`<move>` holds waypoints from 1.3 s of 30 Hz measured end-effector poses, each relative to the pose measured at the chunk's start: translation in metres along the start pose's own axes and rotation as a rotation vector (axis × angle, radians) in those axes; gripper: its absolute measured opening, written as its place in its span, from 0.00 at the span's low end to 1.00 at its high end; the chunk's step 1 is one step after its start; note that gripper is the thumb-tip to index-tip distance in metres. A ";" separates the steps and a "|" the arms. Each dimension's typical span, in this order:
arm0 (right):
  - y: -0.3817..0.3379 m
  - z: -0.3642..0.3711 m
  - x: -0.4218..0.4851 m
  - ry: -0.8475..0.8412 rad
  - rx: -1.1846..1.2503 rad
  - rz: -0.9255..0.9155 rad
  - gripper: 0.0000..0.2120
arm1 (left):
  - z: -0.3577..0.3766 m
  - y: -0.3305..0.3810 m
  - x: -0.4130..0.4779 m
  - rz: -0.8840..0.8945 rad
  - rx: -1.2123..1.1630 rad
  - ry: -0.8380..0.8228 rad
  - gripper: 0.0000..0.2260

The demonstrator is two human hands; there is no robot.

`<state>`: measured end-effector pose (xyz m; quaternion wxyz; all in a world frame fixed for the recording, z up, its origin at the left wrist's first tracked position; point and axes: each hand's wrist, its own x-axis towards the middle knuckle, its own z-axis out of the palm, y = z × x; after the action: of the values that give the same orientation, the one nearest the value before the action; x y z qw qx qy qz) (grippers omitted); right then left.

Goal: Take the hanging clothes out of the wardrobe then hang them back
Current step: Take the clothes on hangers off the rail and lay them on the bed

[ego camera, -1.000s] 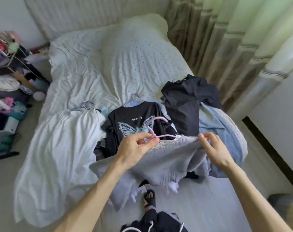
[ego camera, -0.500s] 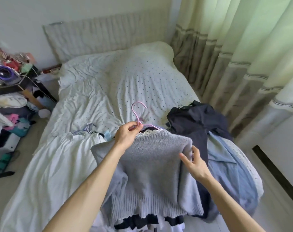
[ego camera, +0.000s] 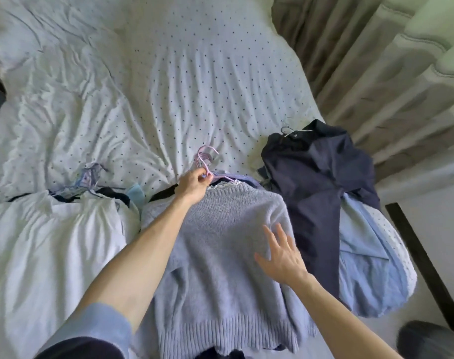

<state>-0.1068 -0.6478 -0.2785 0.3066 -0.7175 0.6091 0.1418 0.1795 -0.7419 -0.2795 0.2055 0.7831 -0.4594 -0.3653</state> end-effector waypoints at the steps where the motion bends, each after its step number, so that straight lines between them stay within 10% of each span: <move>1: -0.002 0.003 0.011 -0.009 -0.041 -0.001 0.40 | 0.004 -0.008 0.016 -0.016 0.005 -0.002 0.12; 13: 0.007 0.067 0.094 -0.237 -0.201 0.038 0.40 | 0.062 -0.095 0.179 -0.221 0.009 -0.156 0.17; 23: 0.014 0.085 0.113 -0.252 -0.244 -0.016 0.41 | 0.102 -0.116 0.175 -0.146 0.148 0.085 0.09; 30: 0.017 0.046 0.076 -0.191 -0.051 -0.047 0.32 | 0.082 -0.071 0.144 -0.307 0.474 -0.195 0.25; 39: 0.086 -0.053 -0.057 0.183 0.132 0.064 0.23 | 0.100 0.081 -0.020 0.290 0.707 -0.373 0.21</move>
<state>-0.2111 -0.6417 -0.2277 0.2919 -0.6857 0.6653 0.0451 0.0507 -0.7627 -0.2836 -0.1132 0.6531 -0.6911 -0.2881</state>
